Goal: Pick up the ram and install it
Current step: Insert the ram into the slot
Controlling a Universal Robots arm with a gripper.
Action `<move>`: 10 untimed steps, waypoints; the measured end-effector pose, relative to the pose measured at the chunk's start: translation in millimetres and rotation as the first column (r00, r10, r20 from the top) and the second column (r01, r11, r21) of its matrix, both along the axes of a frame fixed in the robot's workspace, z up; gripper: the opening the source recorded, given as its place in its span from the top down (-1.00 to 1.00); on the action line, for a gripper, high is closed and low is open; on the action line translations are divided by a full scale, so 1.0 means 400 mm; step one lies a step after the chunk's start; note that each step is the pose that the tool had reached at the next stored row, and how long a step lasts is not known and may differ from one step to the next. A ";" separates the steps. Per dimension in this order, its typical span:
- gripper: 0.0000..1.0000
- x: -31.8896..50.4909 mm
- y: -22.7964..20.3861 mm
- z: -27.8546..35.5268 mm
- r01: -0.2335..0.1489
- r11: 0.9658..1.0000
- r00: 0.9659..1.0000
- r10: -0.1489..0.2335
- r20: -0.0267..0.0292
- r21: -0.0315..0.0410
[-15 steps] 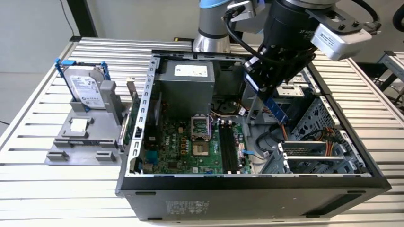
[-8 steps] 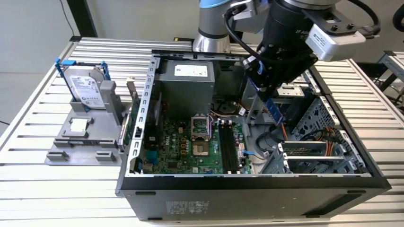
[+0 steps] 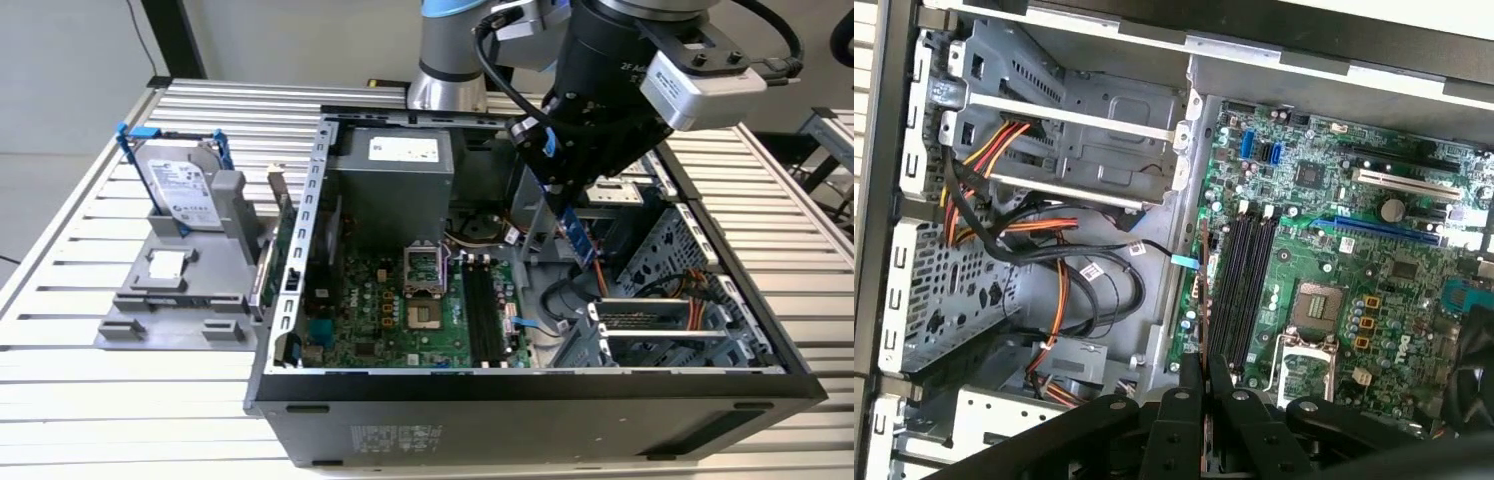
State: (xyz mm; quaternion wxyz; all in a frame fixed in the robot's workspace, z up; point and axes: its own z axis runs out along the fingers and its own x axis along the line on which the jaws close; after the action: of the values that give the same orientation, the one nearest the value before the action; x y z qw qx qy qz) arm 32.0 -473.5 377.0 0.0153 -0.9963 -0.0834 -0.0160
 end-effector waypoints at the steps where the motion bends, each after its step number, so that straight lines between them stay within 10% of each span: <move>1: 1.00 0.000 0.000 0.000 0.000 1.000 1.000 0.000 0.000 0.000; 10: 1.00 0.000 0.000 -0.015 0.009 1.000 1.000 -0.009 0.000 0.000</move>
State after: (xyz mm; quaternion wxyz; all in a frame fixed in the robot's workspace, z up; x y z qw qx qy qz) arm 32.0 -473.5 370.8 0.0152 -0.9966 -0.0788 -0.0161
